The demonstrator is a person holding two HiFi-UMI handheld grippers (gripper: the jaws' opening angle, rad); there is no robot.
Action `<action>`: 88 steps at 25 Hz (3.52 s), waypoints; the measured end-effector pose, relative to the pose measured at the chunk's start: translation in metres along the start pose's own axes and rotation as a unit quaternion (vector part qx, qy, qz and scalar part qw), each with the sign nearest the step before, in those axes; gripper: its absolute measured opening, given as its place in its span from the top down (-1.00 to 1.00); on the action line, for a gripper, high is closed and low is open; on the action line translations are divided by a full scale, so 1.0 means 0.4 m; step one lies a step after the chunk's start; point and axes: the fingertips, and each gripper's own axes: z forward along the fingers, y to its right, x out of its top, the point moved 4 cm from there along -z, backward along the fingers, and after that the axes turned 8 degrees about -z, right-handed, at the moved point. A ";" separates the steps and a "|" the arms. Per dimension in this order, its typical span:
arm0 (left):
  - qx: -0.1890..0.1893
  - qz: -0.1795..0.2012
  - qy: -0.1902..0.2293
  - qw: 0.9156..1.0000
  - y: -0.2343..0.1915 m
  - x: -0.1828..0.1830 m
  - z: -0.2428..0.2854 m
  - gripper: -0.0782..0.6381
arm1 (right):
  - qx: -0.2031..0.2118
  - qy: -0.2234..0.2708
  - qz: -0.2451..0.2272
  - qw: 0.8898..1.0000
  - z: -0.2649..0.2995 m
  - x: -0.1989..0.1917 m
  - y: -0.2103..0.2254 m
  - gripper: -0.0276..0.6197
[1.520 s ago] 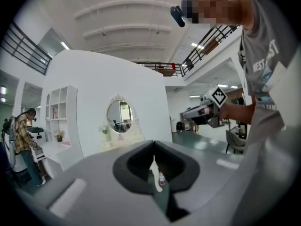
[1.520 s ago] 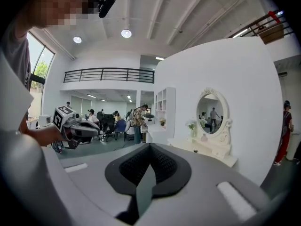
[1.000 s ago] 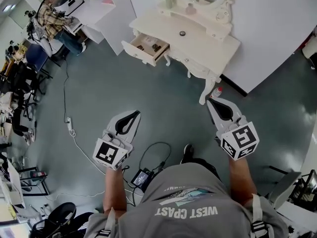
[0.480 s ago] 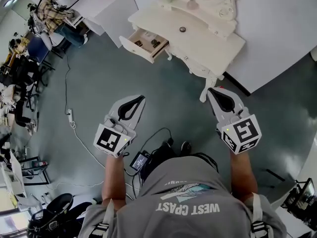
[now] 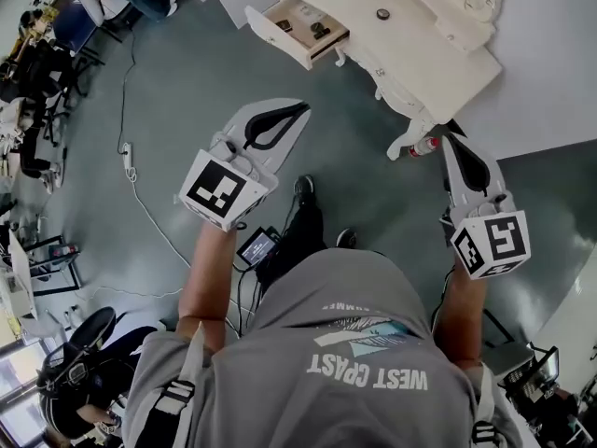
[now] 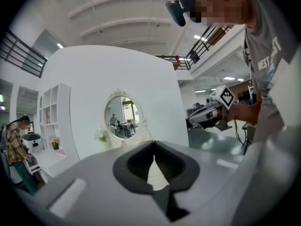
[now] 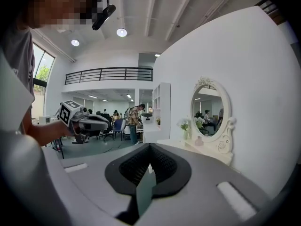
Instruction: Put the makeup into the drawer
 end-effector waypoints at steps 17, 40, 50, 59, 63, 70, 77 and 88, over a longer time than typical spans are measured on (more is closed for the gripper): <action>-0.088 -0.003 0.007 0.996 -0.432 -0.014 0.187 0.77 | -0.077 -0.030 0.014 0.997 0.387 0.069 0.048 0.91; -0.028 -0.009 -0.021 0.999 -0.745 -0.054 0.354 0.77 | -0.056 -0.045 0.017 0.997 0.760 0.049 0.316 0.91; 0.038 -0.027 -0.037 0.998 -0.861 -0.034 0.558 0.77 | -0.006 -0.044 0.017 0.999 1.000 0.009 0.560 0.91; 0.089 -0.028 -0.068 0.993 -0.896 -0.050 0.648 0.77 | 0.029 -0.074 0.020 0.997 1.154 -0.125 0.698 0.91; 0.103 -0.038 -0.083 0.990 -0.926 -0.073 0.661 0.77 | 0.035 -0.103 0.031 0.994 1.220 -0.197 0.726 0.91; 0.093 -0.064 -0.095 0.989 -0.980 -0.154 0.705 0.77 | 0.039 -0.167 0.033 0.985 1.322 -0.352 0.728 0.91; 0.073 -0.081 -0.099 0.989 -1.047 -0.221 0.762 0.77 | 0.046 -0.221 0.050 0.973 1.412 -0.492 0.713 0.84; 0.052 -0.119 -0.130 0.983 -1.133 -0.356 0.801 0.77 | 0.026 -0.305 0.070 0.949 1.533 -0.703 0.701 0.55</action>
